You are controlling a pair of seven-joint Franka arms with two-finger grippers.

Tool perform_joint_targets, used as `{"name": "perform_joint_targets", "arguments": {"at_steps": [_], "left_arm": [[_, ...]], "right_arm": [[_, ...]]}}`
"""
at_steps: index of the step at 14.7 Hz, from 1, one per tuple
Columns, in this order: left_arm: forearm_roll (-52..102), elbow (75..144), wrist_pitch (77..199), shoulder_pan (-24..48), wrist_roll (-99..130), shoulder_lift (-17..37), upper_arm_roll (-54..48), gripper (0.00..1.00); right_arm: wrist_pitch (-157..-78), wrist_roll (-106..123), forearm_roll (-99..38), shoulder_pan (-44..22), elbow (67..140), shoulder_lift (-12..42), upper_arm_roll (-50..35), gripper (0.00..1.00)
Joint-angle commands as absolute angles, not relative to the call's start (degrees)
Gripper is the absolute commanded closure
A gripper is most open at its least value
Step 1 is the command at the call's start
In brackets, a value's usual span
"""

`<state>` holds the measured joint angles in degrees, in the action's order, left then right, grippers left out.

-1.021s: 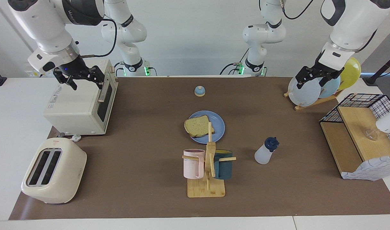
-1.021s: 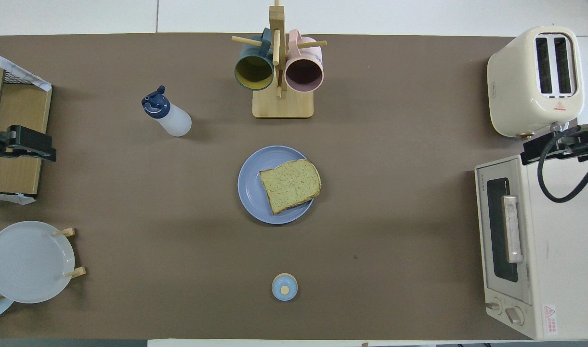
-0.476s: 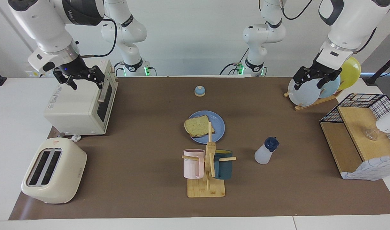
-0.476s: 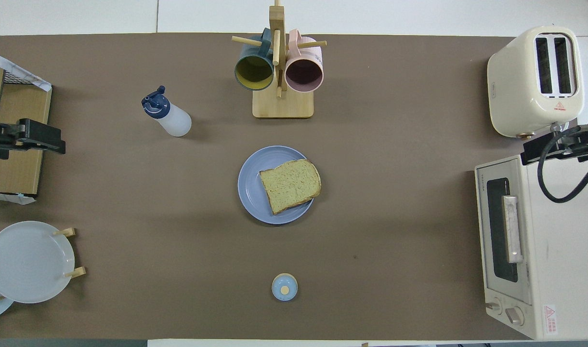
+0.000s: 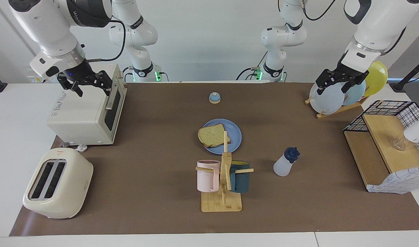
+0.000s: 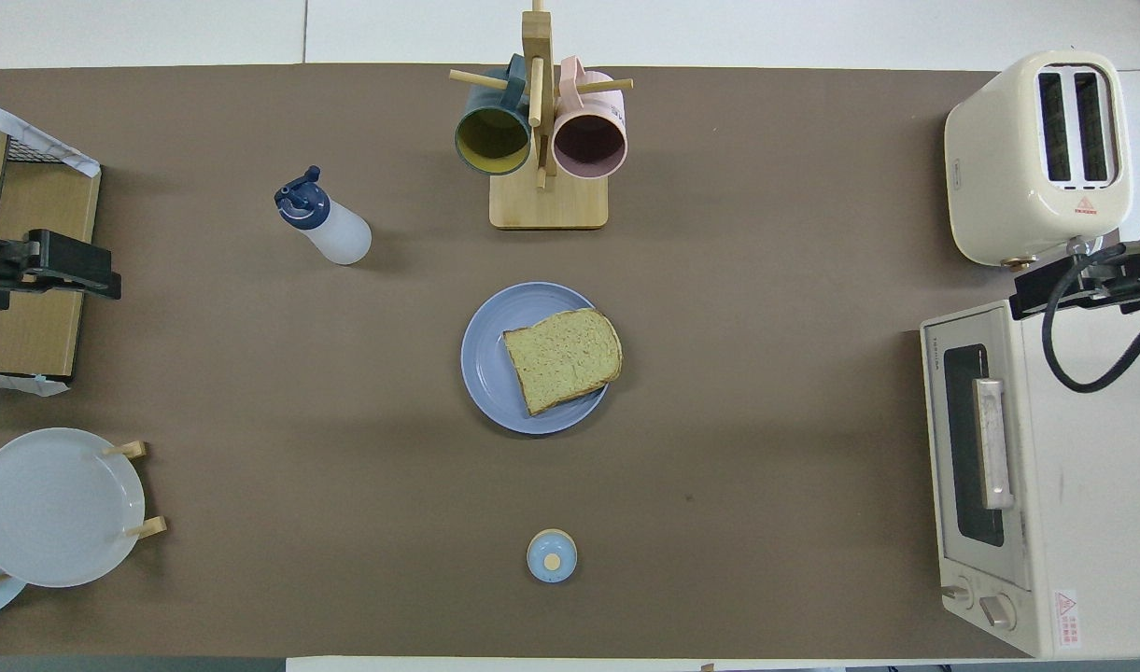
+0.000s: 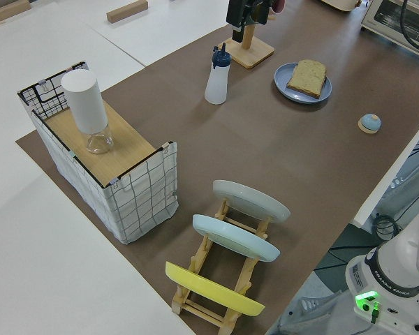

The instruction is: Put bread on plate and add seasoning

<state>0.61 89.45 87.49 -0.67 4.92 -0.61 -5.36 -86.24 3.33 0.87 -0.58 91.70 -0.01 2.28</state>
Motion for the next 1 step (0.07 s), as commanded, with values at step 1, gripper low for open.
{"name": "perform_joint_targets", "arguments": {"at_steps": [1], "left_arm": [[1.23,87.98,86.49,-1.41,4.04,0.18,-5.71,0.00]], "right_arm": [[-86.40,4.66,1.05,-0.53,92.29,-0.70,2.37,0.00]]}}
